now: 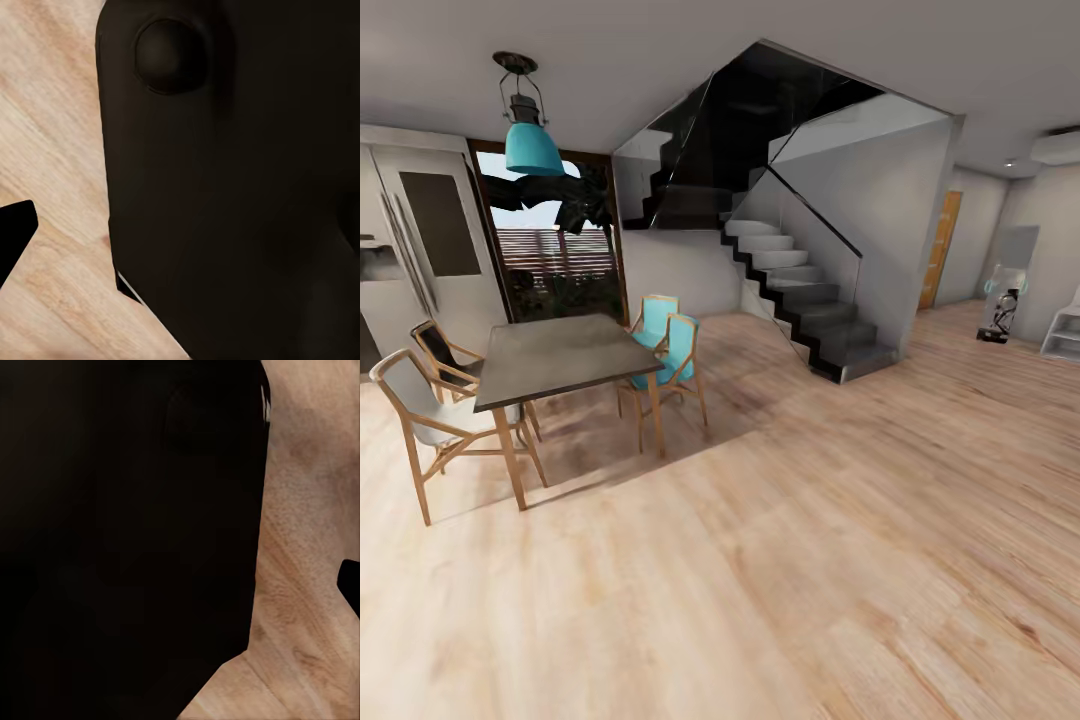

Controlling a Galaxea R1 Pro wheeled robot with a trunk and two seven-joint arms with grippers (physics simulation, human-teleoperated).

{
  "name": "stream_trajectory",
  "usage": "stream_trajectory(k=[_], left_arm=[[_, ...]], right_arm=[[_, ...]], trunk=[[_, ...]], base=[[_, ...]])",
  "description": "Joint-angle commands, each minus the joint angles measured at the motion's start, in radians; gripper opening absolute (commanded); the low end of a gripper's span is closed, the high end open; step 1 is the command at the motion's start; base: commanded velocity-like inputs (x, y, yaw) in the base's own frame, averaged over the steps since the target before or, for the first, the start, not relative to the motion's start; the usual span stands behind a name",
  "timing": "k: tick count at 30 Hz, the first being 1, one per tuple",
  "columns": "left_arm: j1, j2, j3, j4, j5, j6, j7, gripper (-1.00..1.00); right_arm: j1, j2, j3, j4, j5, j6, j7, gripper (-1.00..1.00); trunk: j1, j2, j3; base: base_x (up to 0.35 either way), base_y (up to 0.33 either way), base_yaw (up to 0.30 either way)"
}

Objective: Turn on the radio receiver that's on the table in the living room.

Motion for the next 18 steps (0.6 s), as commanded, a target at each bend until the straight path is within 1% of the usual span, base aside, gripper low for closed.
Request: stream_trajectory(k=[1, 12, 18], left_arm=[[0.001, 0.001, -0.001, -0.005, 0.003, -0.001, 0.001, 1.0], [0.001, 0.002, 0.003, -0.028, 0.003, -0.001, -0.002, 1.0], [0.001, 0.003, 0.003, -0.028, 0.003, -0.001, -0.002, 1.0]], right_arm=[[-0.005, 0.002, 0.002, -0.005, 0.002, -0.005, 0.001, 1.0], [-0.005, 0.003, -0.002, -0.005, 0.0, -0.011, -0.002, 1.0], [-0.005, 0.003, -0.006, -0.005, -0.007, -0.017, -0.002, 1.0]], trunk=[[0.0, 0.0, 0.0], [0.0, 0.0, 0.0], [0.0, 0.0, 0.0]], base=[[0.0, 0.0, 0.0], [0.0, 0.0, -0.006], [0.0, 0.0, -0.226]])
